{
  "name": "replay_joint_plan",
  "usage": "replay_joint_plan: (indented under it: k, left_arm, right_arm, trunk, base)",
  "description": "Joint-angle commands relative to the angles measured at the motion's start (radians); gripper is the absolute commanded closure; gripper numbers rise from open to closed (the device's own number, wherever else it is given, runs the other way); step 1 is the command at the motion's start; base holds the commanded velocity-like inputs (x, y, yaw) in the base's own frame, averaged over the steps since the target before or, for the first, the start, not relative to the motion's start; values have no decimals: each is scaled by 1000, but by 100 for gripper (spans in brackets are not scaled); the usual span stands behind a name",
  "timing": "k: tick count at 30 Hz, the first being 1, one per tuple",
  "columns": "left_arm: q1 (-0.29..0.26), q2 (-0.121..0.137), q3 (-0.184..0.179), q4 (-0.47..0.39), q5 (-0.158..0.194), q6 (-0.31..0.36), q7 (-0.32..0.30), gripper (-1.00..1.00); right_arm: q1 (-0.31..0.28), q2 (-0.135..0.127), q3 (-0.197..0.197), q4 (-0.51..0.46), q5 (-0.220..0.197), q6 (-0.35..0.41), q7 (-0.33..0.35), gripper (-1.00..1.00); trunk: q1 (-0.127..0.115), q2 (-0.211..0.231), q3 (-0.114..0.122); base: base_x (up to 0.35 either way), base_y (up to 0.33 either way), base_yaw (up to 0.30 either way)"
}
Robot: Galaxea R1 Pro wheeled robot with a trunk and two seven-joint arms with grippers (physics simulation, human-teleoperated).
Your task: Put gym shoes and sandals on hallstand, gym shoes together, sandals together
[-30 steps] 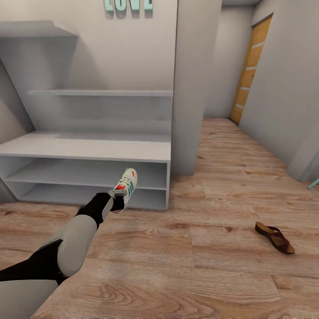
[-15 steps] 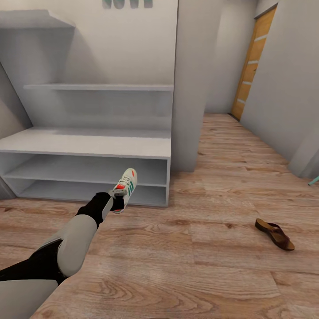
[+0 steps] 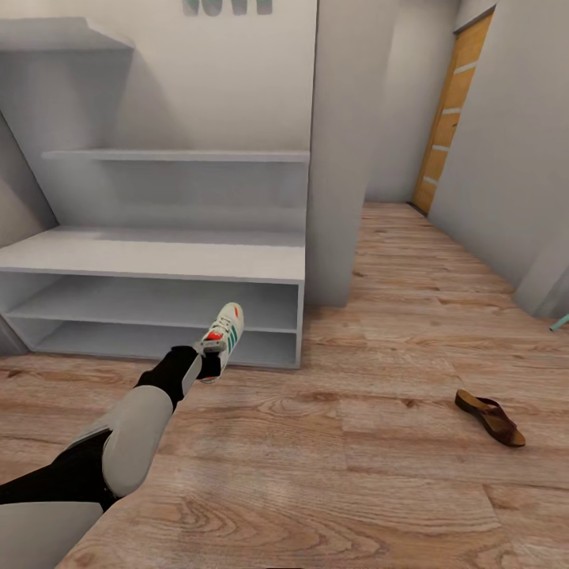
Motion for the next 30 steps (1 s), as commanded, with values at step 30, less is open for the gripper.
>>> replay_joint_plan:
  k: [30]
  left_arm:
    - [31,-2,5,-4,-2,-3,3,100]
  right_arm:
    - [-1,1,-1,5,76,7,3,100]
  trunk:
    - [0,0,-1]
  base:
    - [111,-38,0]
